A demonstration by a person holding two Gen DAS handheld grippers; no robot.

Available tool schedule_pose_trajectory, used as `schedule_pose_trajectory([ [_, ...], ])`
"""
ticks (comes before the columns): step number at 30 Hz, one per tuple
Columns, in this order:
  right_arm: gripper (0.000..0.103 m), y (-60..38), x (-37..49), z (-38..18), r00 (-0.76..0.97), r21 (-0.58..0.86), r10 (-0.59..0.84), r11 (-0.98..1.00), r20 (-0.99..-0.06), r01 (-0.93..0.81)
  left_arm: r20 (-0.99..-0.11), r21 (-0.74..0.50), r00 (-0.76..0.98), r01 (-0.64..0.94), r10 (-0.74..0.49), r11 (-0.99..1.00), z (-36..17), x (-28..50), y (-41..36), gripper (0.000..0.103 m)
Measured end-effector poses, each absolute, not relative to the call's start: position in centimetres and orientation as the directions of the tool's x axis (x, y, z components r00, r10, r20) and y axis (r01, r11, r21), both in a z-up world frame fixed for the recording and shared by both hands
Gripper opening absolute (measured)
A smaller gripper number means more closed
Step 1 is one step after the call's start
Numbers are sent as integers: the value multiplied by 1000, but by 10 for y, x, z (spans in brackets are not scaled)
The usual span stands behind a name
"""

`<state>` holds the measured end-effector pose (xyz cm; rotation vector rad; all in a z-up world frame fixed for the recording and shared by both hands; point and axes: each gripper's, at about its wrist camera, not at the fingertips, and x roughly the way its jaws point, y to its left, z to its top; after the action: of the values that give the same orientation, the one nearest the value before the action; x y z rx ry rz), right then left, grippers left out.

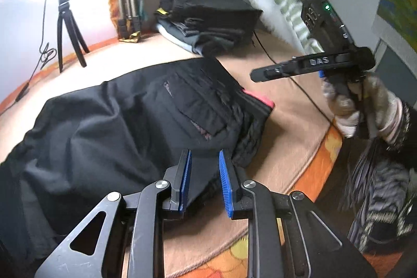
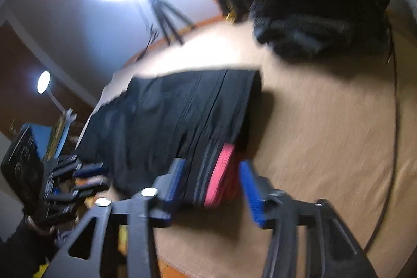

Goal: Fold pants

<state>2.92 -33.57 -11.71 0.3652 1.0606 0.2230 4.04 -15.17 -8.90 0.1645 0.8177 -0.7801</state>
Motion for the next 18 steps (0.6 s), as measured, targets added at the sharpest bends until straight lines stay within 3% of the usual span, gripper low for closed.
schedule_pose_trajectory([
  [9,58,-349,98,-142,485,363,306,931,-819,27,-765,-132,434,618,-476,775,-115,70,-145,20],
  [18,72,-349,128,-164,483,387,338,922,-808,2,-798,-118,442,553,-410,825,-141,71,-114,20],
])
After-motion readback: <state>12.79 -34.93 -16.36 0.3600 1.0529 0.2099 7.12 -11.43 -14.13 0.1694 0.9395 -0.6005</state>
